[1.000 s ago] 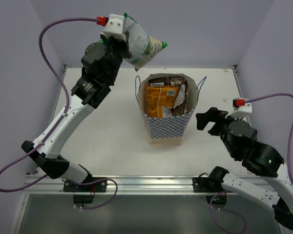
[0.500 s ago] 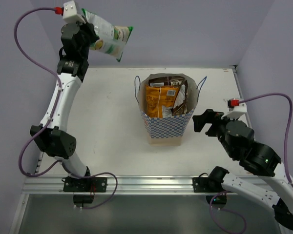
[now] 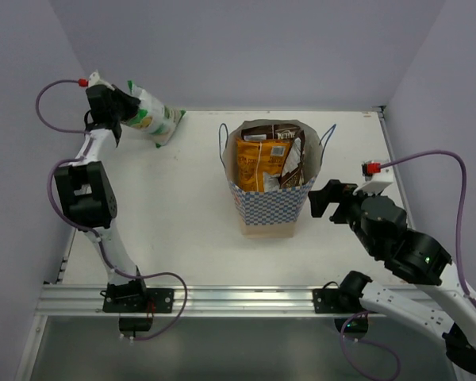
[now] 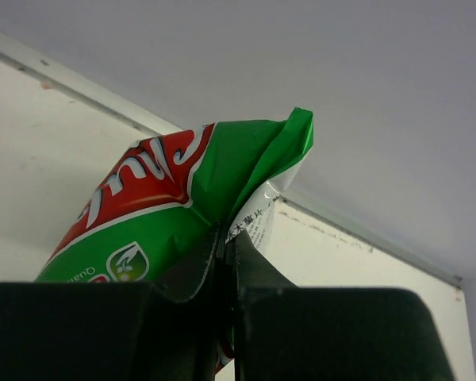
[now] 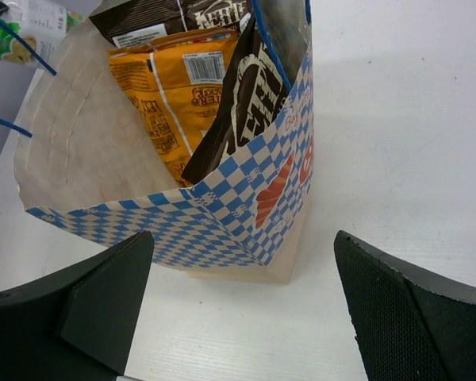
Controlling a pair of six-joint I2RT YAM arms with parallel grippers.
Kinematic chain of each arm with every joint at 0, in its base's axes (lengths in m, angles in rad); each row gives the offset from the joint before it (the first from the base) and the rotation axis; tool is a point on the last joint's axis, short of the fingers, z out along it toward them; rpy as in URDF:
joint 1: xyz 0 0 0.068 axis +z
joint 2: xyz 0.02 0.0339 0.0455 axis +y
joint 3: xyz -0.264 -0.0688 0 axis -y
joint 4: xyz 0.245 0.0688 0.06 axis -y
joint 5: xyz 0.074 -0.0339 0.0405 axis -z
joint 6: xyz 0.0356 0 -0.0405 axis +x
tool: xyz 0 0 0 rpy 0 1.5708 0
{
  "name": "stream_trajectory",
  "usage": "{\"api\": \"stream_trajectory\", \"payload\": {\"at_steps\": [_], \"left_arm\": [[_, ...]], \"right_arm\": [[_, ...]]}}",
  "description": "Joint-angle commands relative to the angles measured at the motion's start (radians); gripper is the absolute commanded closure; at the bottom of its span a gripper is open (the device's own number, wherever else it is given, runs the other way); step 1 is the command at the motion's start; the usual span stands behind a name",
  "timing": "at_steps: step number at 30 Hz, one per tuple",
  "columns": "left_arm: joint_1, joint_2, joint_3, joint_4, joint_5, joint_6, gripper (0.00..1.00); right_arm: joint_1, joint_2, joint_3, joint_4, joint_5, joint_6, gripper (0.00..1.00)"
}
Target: Take the snacks out of the paper bag
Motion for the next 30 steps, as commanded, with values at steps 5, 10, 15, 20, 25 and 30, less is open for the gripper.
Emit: {"api": "stream_trajectory", "payload": {"at_steps": [5, 10, 15, 20, 25, 30], "left_arm": [[0.149, 0.118, -0.163, -0.016, 0.109, -0.090, 1.00], [0.161, 0.108, -0.188, -0.072, 0.079, -0.038, 0.59], [0.161, 0.036, -0.151, -0.203, 0.031, 0.057, 0.21], [0.152, -0.160, -0.107, -0.318, -0.046, 0.152, 0.00], [-0.014, -0.354, -0.038, -0.384, 0.011, 0.368, 0.00], [-0.292, -0.440, 0.048, -0.501, -0.024, 0.594, 0.00]], "right_arm": [[-0.003, 0.064, 0.009, 0.047, -0.007, -0.016, 0.01], [-0.003, 0.092, 0.014, 0.065, -0.021, -0.020, 0.01], [-0.003, 0.105, 0.021, 0.068, -0.022, -0.025, 0.01], [-0.003, 0.089, 0.021, 0.070, -0.010, -0.028, 0.01], [-0.003, 0.047, -0.002, 0.070, 0.034, -0.022, 0.01], [-0.003, 0.003, -0.023, 0.070, 0.076, 0.012, 0.01]]}}
